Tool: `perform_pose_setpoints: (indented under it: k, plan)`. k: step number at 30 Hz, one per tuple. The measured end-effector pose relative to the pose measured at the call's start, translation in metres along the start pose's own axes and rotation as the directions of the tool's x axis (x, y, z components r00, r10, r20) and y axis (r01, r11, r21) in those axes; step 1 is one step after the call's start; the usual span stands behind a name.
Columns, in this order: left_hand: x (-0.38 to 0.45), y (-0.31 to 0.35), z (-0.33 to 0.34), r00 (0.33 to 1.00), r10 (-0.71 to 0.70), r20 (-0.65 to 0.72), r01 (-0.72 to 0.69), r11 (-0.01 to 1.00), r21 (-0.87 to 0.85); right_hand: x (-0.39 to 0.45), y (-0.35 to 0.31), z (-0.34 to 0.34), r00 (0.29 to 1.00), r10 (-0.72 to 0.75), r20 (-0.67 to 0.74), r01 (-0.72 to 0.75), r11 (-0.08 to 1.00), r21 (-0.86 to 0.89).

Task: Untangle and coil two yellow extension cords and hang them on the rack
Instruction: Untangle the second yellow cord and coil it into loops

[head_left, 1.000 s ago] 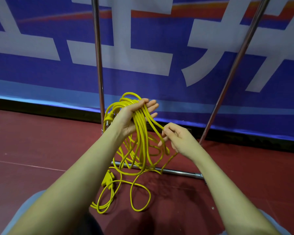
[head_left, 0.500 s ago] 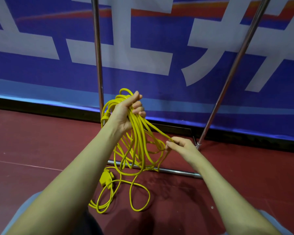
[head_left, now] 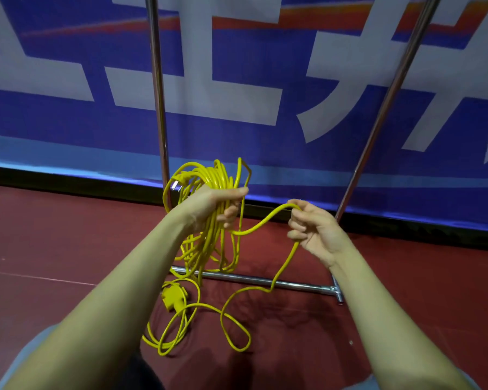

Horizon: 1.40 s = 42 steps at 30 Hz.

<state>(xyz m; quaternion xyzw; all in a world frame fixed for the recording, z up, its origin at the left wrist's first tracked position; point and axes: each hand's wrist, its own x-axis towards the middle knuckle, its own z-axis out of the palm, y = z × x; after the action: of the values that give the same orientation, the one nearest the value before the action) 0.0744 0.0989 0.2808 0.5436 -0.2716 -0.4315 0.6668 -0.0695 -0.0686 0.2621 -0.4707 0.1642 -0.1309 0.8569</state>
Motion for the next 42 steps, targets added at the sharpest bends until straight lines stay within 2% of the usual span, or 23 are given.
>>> perform_pose_setpoints:
  k: [2,4,7,12,15,19,25,29,31,33,35,37,39,40,42]
  plan:
    - [-0.003,-0.002,0.0,0.994,0.047,0.101,-0.05,0.998,0.026,0.002,-0.006,0.008,0.997,0.047,-0.061,-0.04,0.992,0.117]
    - [-0.006,-0.003,0.001,0.973,0.093,0.21,-0.106,0.993,0.05,0.004,-0.012,0.014,0.991,0.114,-0.065,-0.095,0.965,0.245]
    - [-0.007,-0.004,0.007,0.949,0.068,0.309,-0.123,0.979,0.165,0.003,-0.022,0.019,0.99,0.132,-0.045,-0.107,0.924,0.367]
    - [0.002,-0.016,0.025,0.955,-0.039,0.293,-0.053,0.952,0.302,0.002,-0.033,0.023,0.985,0.109,-0.135,-0.038,0.894,0.447]
    - [0.01,-0.032,0.033,0.975,-0.05,0.217,-0.004,0.971,0.239,-0.001,-0.038,0.024,0.982,0.088,-0.166,0.01,0.856,0.517]
    - [0.014,-0.044,0.044,0.994,0.006,0.113,-0.024,0.987,0.158,-0.006,-0.044,0.028,0.988,0.031,-0.154,0.077,0.763,0.642]
    - [0.011,-0.041,0.049,0.978,-0.03,0.208,0.016,0.998,0.068,-0.004,-0.038,0.032,0.98,-0.01,-0.196,0.15,0.686,0.712]
    - [0.012,-0.043,0.053,0.975,0.012,0.223,-0.031,0.996,0.082,-0.001,-0.037,0.033,0.96,-0.055,-0.275,0.235,0.693,0.681]
    - [0.013,-0.041,0.057,0.987,0.033,0.157,-0.037,0.999,0.022,0.004,-0.036,0.031,0.967,-0.063,-0.246,0.205,0.765,0.61]
    - [0.015,-0.036,0.059,0.996,0.051,0.078,-0.042,0.992,-0.117,0.01,-0.035,0.026,0.961,-0.086,-0.263,0.198,0.877,0.437]
    - [0.017,-0.029,0.058,0.998,0.069,0.002,-0.067,0.975,-0.21,0.012,-0.032,0.023,0.951,-0.127,-0.282,0.178,0.971,0.162]
    - [0.02,-0.021,0.053,0.995,0.084,-0.053,-0.096,0.954,-0.283,0.008,-0.026,0.019,0.964,-0.123,-0.235,0.084,0.982,-0.168]
    - [0.022,-0.013,0.047,0.99,0.086,-0.114,-0.122,0.924,-0.362,0.004,-0.015,0.014,0.99,-0.07,-0.119,0.005,0.878,-0.479]
    - [0.023,-0.01,0.043,0.985,0.085,-0.152,-0.14,0.907,-0.398,0.002,-0.009,0.013,0.998,-0.041,-0.039,0.007,0.778,-0.629]
    - [0.023,-0.003,0.036,0.97,0.094,-0.222,-0.193,0.858,-0.476,0.001,0.002,0.015,0.991,0.004,0.137,0.109,0.582,-0.806]
